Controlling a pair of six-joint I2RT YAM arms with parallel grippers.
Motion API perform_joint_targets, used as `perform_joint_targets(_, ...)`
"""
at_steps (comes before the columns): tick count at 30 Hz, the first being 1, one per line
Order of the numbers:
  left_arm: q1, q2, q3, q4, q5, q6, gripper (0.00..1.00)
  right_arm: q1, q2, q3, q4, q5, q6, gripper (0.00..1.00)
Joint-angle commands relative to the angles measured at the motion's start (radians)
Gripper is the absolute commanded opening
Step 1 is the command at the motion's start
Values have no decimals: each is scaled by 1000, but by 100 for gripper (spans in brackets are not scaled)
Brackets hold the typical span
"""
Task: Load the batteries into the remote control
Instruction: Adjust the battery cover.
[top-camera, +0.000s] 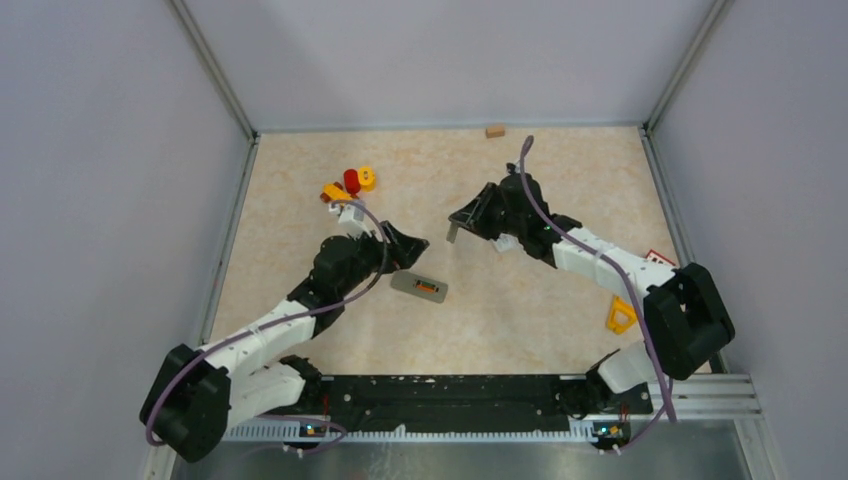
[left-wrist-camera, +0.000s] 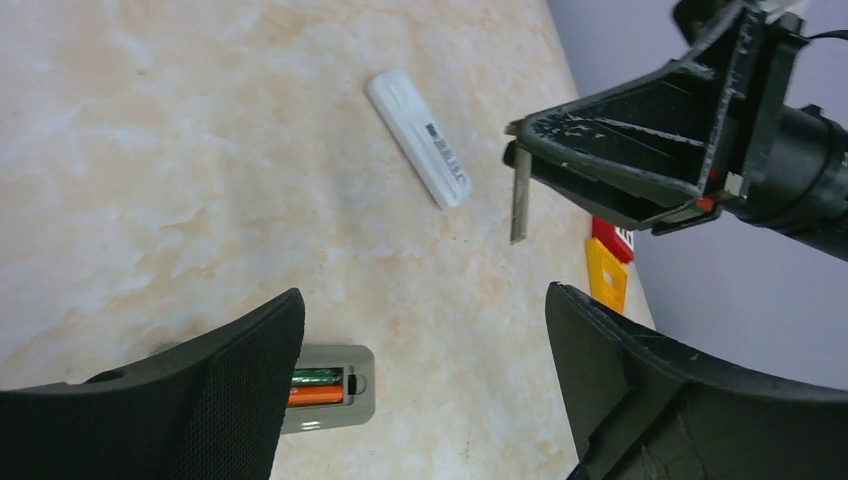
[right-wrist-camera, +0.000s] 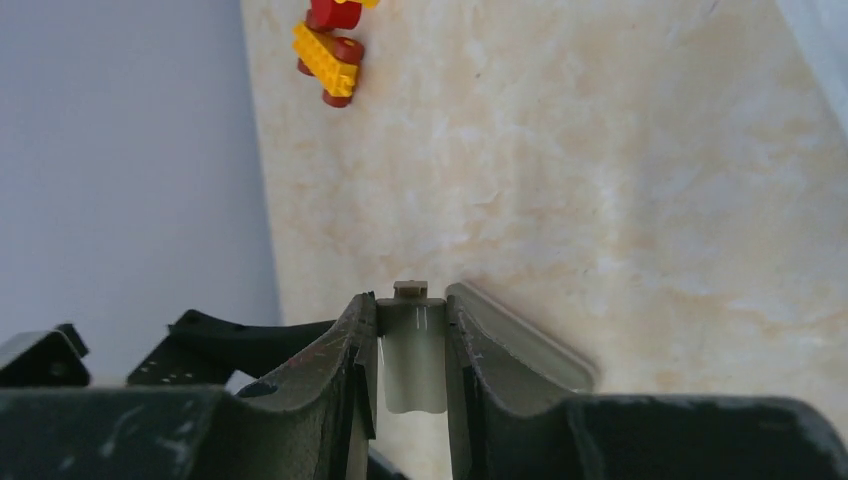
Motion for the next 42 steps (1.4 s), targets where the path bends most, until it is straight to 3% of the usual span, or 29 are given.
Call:
perform_joint_targets(1,4,70,91,108,182,94,91,6,-50,-107,201,-58,493,14)
perform_joint_targets(8,2,160,144,202,251,78,87,52,-65,-110,168,-29,635,13)
perform_joint_targets(10,0,183,155,196,258,83,82,54,-63,-114,173,-31,669,13)
perform_joint_targets(13,0,216,166,173,260,80,70,55,-52,-107,166,-40,685,14)
perform_joint_targets(17,-3,249,186,169,271,72,41,60,-35,-89,152,-47,696,14)
perform_joint_targets(24,-2,279,198,168,286,61,5,60,-27,-75,158,-50,670,15)
perform_joint_targets(26,-2,288,201,182,296,65,0,60,-29,-78,168,-56,651,20)
perform_joint_targets(27,-1,294,203,188,308,65,0,60,-30,-78,175,-64,636,27)
perform_joint_targets(30,21,308,226,183,384,58,0,48,-35,-65,152,-121,482,60)
perform_joint_targets(33,79,325,253,157,536,20,0,29,-96,-96,117,-119,252,72)
perform_joint_targets(35,130,332,258,155,649,-22,0,13,-180,-164,206,-163,85,73)
perform_joint_targets(39,179,320,258,158,859,-101,0,-9,-273,-189,139,-272,-272,74)
perform_joint_targets(42,181,310,277,122,989,-118,0,-9,-313,-200,118,-419,-416,74)
